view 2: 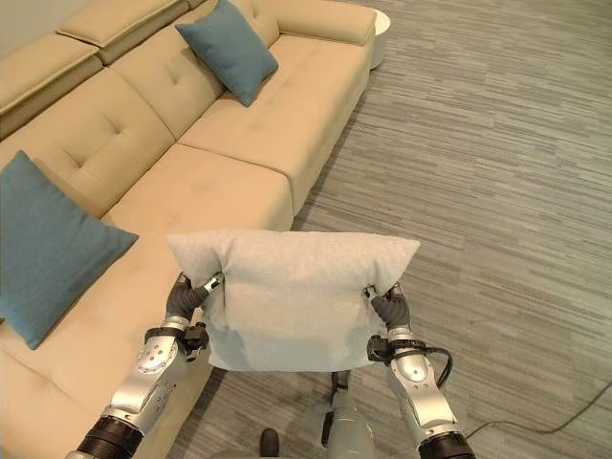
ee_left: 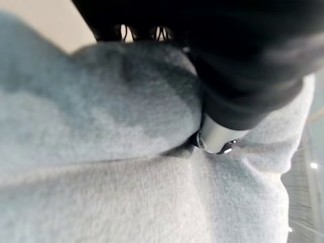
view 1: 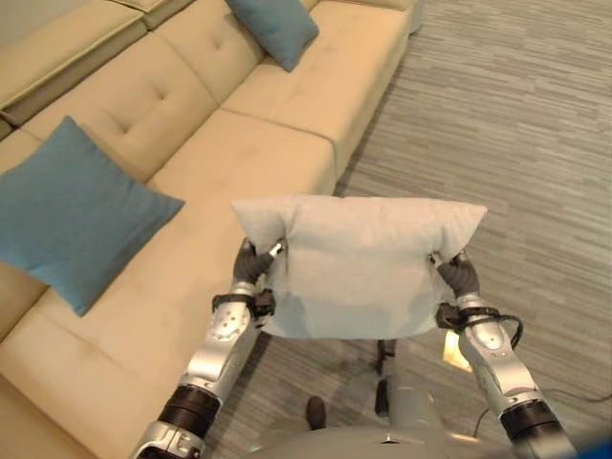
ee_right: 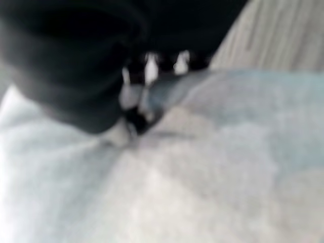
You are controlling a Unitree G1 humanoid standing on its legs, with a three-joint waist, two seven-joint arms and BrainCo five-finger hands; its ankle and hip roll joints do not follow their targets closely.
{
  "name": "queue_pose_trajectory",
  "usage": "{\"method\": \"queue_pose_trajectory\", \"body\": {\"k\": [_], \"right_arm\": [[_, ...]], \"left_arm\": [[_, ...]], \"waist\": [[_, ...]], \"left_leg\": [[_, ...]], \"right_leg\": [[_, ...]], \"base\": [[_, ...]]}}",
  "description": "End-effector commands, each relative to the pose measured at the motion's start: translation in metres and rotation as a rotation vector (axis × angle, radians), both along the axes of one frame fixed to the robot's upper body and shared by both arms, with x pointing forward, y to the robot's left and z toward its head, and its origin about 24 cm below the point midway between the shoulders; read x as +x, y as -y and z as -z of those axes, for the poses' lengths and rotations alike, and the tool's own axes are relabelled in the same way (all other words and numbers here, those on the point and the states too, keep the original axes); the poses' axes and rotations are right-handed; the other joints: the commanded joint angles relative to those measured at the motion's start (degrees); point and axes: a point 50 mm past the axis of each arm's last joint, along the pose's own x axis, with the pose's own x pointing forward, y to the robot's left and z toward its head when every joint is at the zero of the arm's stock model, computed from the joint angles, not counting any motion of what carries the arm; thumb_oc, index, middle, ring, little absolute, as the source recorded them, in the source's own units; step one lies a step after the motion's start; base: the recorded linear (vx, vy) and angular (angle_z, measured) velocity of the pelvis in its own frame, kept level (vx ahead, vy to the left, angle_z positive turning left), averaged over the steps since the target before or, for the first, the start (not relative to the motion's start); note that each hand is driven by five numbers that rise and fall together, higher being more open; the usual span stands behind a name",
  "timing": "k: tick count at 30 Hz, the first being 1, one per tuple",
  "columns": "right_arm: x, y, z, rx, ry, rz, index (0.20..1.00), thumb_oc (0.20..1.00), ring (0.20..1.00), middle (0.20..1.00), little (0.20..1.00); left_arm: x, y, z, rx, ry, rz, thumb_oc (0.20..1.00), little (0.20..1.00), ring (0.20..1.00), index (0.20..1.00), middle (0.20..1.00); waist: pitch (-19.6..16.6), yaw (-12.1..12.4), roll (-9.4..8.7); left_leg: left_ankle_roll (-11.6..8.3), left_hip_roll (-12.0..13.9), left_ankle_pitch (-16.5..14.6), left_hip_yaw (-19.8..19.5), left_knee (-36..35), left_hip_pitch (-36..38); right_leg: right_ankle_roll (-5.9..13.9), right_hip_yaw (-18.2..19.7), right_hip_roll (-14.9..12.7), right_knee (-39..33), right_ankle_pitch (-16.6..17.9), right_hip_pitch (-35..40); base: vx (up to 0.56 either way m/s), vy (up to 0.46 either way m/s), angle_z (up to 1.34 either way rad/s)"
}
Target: Pick up all the scattered cushions and arrange them neatly on the sofa.
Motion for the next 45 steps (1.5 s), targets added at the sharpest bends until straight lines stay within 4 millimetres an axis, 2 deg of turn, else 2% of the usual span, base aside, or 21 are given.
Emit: {"method": "queue_pose_trajectory", "body": {"k": [1,2,4,7,9,10,12,16,18,20,21,24,27,28,29,32,33,35,41,43,45], "right_arm": [[0.018,-0.026,-0.051,0.051,0.280,-0.121,0.200,0.200,0.200,0.200,0.200],[0.017,-0.022,-0.049,0.045,0.269,-0.103,0.200,0.200,0.200,0.200,0.200],[0.016,-0.022,-0.048,0.045,0.263,-0.102,0.200,0.200,0.200,0.200,0.200],[0.016,-0.019,-0.051,0.037,0.278,-0.092,0.200,0.200,0.200,0.200,0.200],[0.017,-0.016,-0.053,0.029,0.284,-0.076,0.200,0.200,0.200,0.200,0.200],[0.019,-0.014,-0.053,0.034,0.287,-0.053,0.200,0.200,0.200,0.200,0.200],[0.020,-0.014,-0.054,0.046,0.289,-0.037,0.200,0.200,0.200,0.200,0.200],[0.017,-0.022,-0.047,0.053,0.259,-0.066,0.200,0.200,0.200,0.200,0.200],[0.019,-0.028,-0.048,0.062,0.265,-0.089,0.200,0.200,0.200,0.200,0.200],[0.022,-0.032,-0.050,0.055,0.271,-0.106,0.200,0.200,0.200,0.200,0.200],[0.021,-0.031,-0.051,0.057,0.276,-0.106,0.200,0.200,0.200,0.200,0.200],[0.021,-0.031,-0.051,0.061,0.274,-0.104,0.200,0.200,0.200,0.200,0.200],[0.022,-0.029,-0.052,0.069,0.280,-0.097,0.200,0.200,0.200,0.200,0.200],[0.022,-0.029,-0.052,0.071,0.282,-0.094,0.200,0.200,0.200,0.200,0.200],[0.022,-0.027,-0.051,0.074,0.282,-0.081,0.200,0.200,0.200,0.200,0.200],[0.022,-0.025,-0.051,0.071,0.283,-0.072,0.200,0.200,0.200,0.200,0.200],[0.020,-0.021,-0.050,0.060,0.282,-0.064,0.200,0.200,0.200,0.200,0.200],[0.018,-0.017,-0.048,0.054,0.275,-0.051,0.200,0.200,0.200,0.200,0.200],[0.015,-0.010,-0.046,0.053,0.265,-0.046,0.200,0.200,0.200,0.200,0.200],[0.012,-0.002,-0.045,0.045,0.266,-0.020,0.200,0.200,0.200,0.200,0.200],[0.012,0.002,-0.047,0.042,0.270,0.002,0.200,0.200,0.200,0.200,0.200]], "left_arm": [[0.016,0.036,-0.055,-0.122,0.278,0.151,0.200,0.200,0.200,0.200,0.200],[0.015,0.036,-0.053,-0.135,0.270,0.146,0.200,0.200,0.200,0.200,0.200],[0.015,0.037,-0.053,-0.140,0.266,0.146,0.200,0.200,0.200,0.200,0.200],[0.016,0.039,-0.052,-0.128,0.261,0.152,0.200,0.200,0.200,0.200,0.200],[0.016,0.042,-0.051,-0.128,0.255,0.160,0.200,0.200,0.200,0.200,0.200],[0.017,0.042,-0.051,-0.121,0.256,0.162,0.200,0.200,0.200,0.200,0.200],[0.017,0.041,-0.053,-0.120,0.262,0.167,0.200,0.200,0.200,0.200,0.200],[0.011,0.035,-0.046,-0.121,0.234,0.151,0.200,0.200,0.200,0.200,0.200],[0.010,0.030,-0.049,-0.094,0.245,0.156,0.200,0.200,0.200,0.200,0.200],[0.011,0.027,-0.052,-0.074,0.259,0.155,0.200,0.200,0.200,0.200,0.200],[0.011,0.026,-0.053,-0.068,0.263,0.154,0.200,0.200,0.200,0.200,0.200],[0.012,0.027,-0.055,-0.070,0.272,0.158,0.200,0.200,0.200,0.200,0.200],[0.012,0.028,-0.055,-0.070,0.275,0.163,0.200,0.200,0.200,0.200,0.200],[0.012,0.030,-0.055,-0.072,0.276,0.166,0.200,0.200,0.200,0.200,0.200],[0.012,0.031,-0.054,-0.078,0.273,0.168,0.200,0.200,0.200,0.200,0.200],[0.013,0.033,-0.054,-0.078,0.274,0.177,0.200,0.200,0.200,0.200,0.200],[0.015,0.036,-0.055,-0.075,0.279,0.196,0.200,0.200,0.200,0.200,0.200],[0.014,0.039,-0.052,-0.079,0.271,0.212,0.200,0.200,0.200,0.200,0.200],[0.013,0.042,-0.050,-0.106,0.255,0.221,0.200,0.200,0.200,0.200,0.200],[0.013,0.046,-0.049,-0.129,0.250,0.229,0.200,0.200,0.200,0.200,0.200],[0.015,0.048,-0.051,-0.141,0.254,0.229,0.200,0.200,0.200,0.200,0.200]], "waist": [[-2.96,0.74,-1.62],[-2.35,1.25,-2.19],[-2.39,1.28,-2.16],[-2.52,2.04,-2.82],[-2.47,2.32,-2.56],[-2.17,2.89,-1.89],[-1.85,3.38,-1.77],[-4.11,4.15,-1.99],[-3.90,4.97,-2.22],[-3.14,4.34,-1.50],[-2.90,3.94,-1.17],[-2.62,3.32,-0.70],[-2.59,2.51,-0.45],[-2.49,2.14,-0.72],[-2.41,1.24,-1.27],[-1.85,0.19,-1.50],[-1.79,-0.64,-2.19],[-2.34,-1.02,-2.55],[-3.75,-1.14,-2.90],[-3.03,-1.46,-4.13],[-2.43,-1.74,-4.53]], "left_leg": [[-3.63,2.52,-1.16,3.18,19.45,-7.24],[-4.05,3.71,1.90,4.12,26.30,-10.95],[-3.54,3.94,1.54,4.91,26.23,-12.25],[-2.07,2.04,-0.30,5.89,21.34,-15.22],[-2.06,2.03,3.33,7.04,16.40,-17.94],[-2.69,2.38,7.63,8.80,12.08,-20.44],[-3.23,2.86,9.84,10.97,11.16,-22.40],[-1.41,2.19,8.51,11.20,7.20,-18.22],[1.06,0.76,5.58,12.22,6.45,-14.25],[2.35,0.54,4.49,11.37,6.17,-12.49],[2.62,0.37,3.99,10.93,5.99,-11.65],[2.70,-0.04,3.33,9.78,5.72,-10.31],[2.72,-0.66,2.39,7.97,4.95,-8.69],[2.74,-1.21,2.11,7.09,4.73,-8.11],[2.66,-2.25,1.91,5.30,3.97,-6.84],[2.39,-2.68,1.54,3.11,3.73,-5.80],[2.26,-3.64,1.05,0.75,3.93,-5.67],[2.09,-4.36,0.47,-1.24,4.21,-5.08],[0.69,-3.78,-0.40,-4.72,5.64,-5.54],[-1.07,-2.57,-1.33,-2.35,13.91,-9.83],[-1.45,0.05,-0.99,2.49,17.15,-13.85]], "right_leg": [[0.91,-1.86,1.62,2.23,-6.98,10.19],[-0.33,-3.16,1.52,2.03,-8.63,12.53],[-0.69,-3.58,1.81,1.89,-9.35,13.21],[-0.36,-3.77,1.82,0.98,-10.34,15.02],[-0.18,-4.41,2.33,0.04,-10.93,16.45],[-0.18,-4.57,3.44,-0.74,-11.67,17.92],[-0.35,-4.48,4.09,-1.53,-12.34,19.37],[0.24,-3.07,3.69,-0.09,-14.61,21.30],[2.63,-2.59,0.52,11.17,-15.20,18.84],[4.27,-1.79,-0.58,20.83,-12.20,13.83],[4.22,-0.98,-0.66,23.25,-11.79,11.86],[3.51,-0.16,-0.40,22.10,-12.26,9.97],[2.54,1.20,0.46,15.75,-12.45,8.27],[2.45,2.42,1.17,12.39,-11.36,7.08],[2.92,5.92,2.93,7.90,-9.25,4.80],[3.84,8.71,4.13,5.49,-7.36,3.54],[4.02,12.27,5.04,4.32,-6.68,3.72],[3.26,15.34,6.32,4.01,-6.22,5.00],[1.85,12.79,6.34,2.51,-7.22,8.11],[0.45,9.24,4.99,2.41,-8.96,10.52],[0.31,5.99,3.71,1.56,-9.84,12.02]], "base": [[0.25,-0.358,0.95],[0.23,-0.308,0.75],[0.11,-0.095,0.24],[0.15,-0.052,0.06],[0.18,-0.004,0.13],[0.22,0.007,0.17],[0.24,0.049,0.14],[0.39,0.162,-0.26],[0.35,0.276,-0.56],[0.19,0.193,-0.62],[0.18,0.130,0.14],[0.12,0.031,0.61],[0.18,-0.016,0.59],[0.21,-0.040,0.32],[0.22,-0.039,0.35],[0.17,-0.052,0.76],[0.19,-0.089,1.07],[0.20,-0.104,1.23],[0.12,-0.129,0.67],[0.07,-0.160,0.59],[-0.05,-0.044,1.23]]}}
